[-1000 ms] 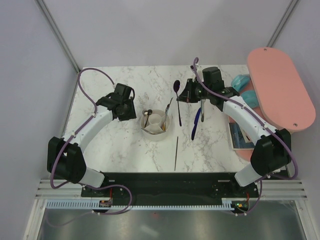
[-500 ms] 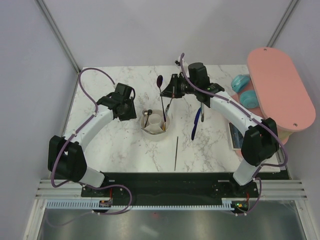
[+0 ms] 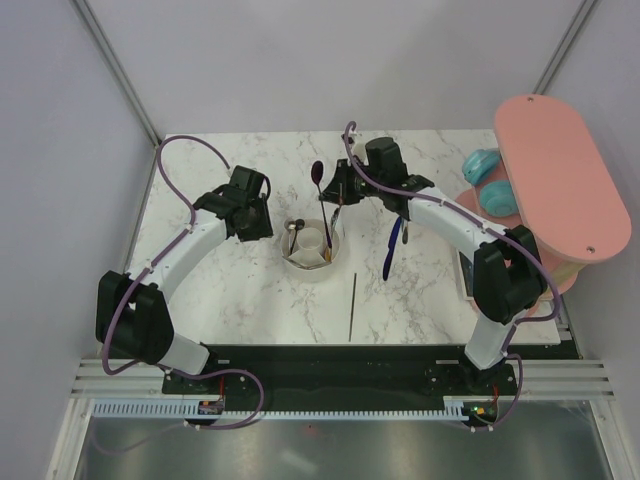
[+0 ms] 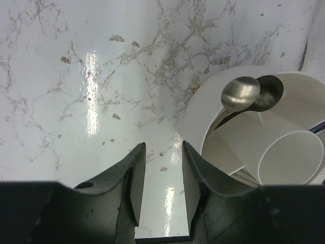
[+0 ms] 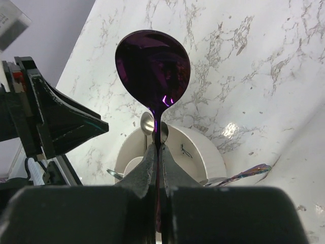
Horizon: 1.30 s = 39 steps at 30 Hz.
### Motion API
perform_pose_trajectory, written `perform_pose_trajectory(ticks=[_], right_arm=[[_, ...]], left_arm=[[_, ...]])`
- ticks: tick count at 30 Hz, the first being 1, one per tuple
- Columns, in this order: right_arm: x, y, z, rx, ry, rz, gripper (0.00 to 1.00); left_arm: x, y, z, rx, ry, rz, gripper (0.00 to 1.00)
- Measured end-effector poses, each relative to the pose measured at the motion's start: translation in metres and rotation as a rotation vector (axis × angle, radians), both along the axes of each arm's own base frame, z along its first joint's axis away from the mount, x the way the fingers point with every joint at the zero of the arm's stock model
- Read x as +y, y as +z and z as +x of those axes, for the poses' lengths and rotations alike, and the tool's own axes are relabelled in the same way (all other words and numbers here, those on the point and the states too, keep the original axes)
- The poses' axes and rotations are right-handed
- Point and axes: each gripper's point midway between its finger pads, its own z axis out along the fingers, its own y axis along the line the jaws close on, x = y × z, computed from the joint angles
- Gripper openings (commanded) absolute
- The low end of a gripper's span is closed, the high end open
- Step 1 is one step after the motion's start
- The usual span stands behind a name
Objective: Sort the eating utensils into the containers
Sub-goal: Place the spoon in the storage box.
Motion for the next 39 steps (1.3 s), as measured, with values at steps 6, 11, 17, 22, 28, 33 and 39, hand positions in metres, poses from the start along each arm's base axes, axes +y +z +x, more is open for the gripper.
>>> perform_pose_trajectory(ticks=[6,11,17,22,28,33,39], right_arm=[[0.004,-0.02,-0.006,-0.012,-0.003,-0.029,0.0],[0.0,-0.046,-0.011,-0.013,-0.024,-0.055,0.0],[-0.008,-0.069,-0.013,-0.025,-0.051,-0.08,0.0],[-0.007,-0.07,-0.014,-0.051,-0.053,-0.07,0.0],[-0.011,-0.063,-0.024,-0.07,-0.051,-0.057,0.0],[-0.009,-0.054,-0.033,-0.091,-0.038,-0.042,0.0],[-0.007,-0.051,-0.046,-0.093,-0.025,-0.039,0.02]], left_arm=[[0.001,-0.001,-0.002,0.007,-0.001,0.003,0.41],[0.001,-0.001,-0.002,0.01,-0.009,0.006,0.41],[0.0,-0.001,-0.003,0.011,-0.02,0.007,0.4],[-0.002,-0.001,-0.004,0.015,-0.038,0.0,0.4],[-0.003,-0.001,-0.004,0.017,-0.041,-0.004,0.4],[-0.003,-0.001,-0.004,0.017,-0.041,-0.004,0.39],[-0.003,-0.001,-0.004,0.016,-0.042,-0.004,0.39]])
